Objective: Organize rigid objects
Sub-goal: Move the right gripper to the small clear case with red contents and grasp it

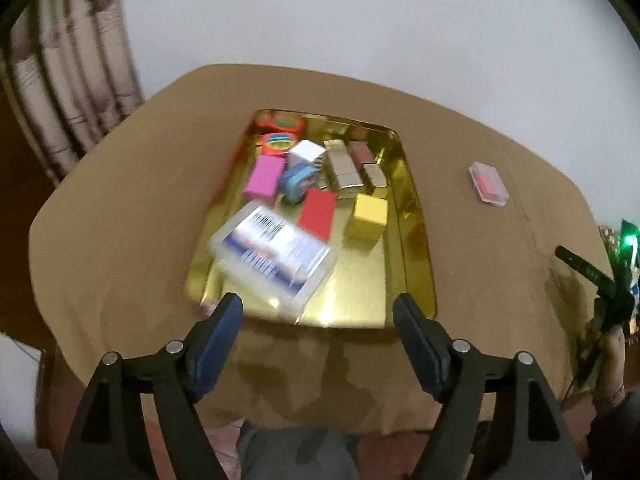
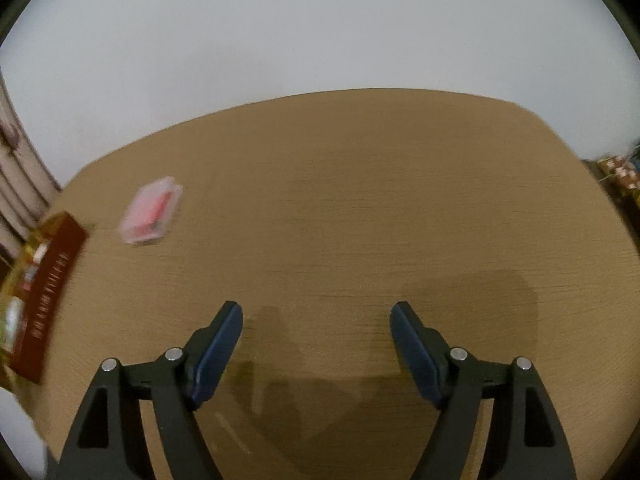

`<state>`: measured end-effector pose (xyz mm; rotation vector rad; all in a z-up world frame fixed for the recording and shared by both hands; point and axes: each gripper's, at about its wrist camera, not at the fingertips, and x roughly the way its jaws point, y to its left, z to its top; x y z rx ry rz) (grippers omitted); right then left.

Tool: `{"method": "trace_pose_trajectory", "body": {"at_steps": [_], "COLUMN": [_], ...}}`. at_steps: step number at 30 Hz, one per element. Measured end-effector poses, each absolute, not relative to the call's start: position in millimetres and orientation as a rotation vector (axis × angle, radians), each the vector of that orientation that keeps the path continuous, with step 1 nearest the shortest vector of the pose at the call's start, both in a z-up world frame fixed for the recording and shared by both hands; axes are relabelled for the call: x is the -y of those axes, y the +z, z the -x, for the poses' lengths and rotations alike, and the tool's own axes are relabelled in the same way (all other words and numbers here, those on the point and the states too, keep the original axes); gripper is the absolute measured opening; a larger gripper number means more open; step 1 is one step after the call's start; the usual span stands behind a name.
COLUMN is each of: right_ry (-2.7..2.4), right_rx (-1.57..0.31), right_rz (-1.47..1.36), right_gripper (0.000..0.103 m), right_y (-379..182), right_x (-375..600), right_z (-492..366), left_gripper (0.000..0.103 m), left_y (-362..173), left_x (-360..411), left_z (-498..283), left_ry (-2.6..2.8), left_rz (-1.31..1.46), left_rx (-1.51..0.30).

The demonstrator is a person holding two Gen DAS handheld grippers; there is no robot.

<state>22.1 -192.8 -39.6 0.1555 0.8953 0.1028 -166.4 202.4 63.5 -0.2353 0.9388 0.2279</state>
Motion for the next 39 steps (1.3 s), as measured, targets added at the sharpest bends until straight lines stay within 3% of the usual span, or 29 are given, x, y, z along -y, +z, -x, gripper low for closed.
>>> {"method": "trace_pose_trajectory", "body": {"at_steps": [3,12,25,29,32,39], "right_ry": [0.163,0.249,0.171,0.150,0.184,0.239], "right_rx": [-0.901,-0.903,-1.084,-1.070,-1.072,-1.108], "right_rz": [-0.159,-0.041,-0.006,0.108,0.121,0.078], "right_gripper": [0.079,0.079,0.079,0.071,0.055,0.055], "right_y": [-28.8,4.9,-32.1,-34.9,-31.5,-25.6], "right_x": [166.3,74.3,47.2,35.0,42.1,66.7], "right_z": [-26.7,-73.5,-130.5,-130.2,-124.7,-101.4], "left_gripper": [0.080,0.080,0.080,0.080,0.080,0.080], "left_y": [58.9,26.7,11.1,6.6,6.5,-1.3], "left_x": [-207.1,-222.7,-223.4,-225.8,-226.1,-220.8], "left_z": [193.5,214.2,209.2,206.9,205.0,203.5], "left_ry": [0.270,0.313,0.280,0.286,0.290,0.283], "left_rz": [0.246,0.249,0.251,0.257,0.253,0.245], "left_rx": [-0.918,-0.981,-1.013,-1.030,-1.034,-1.076]}}
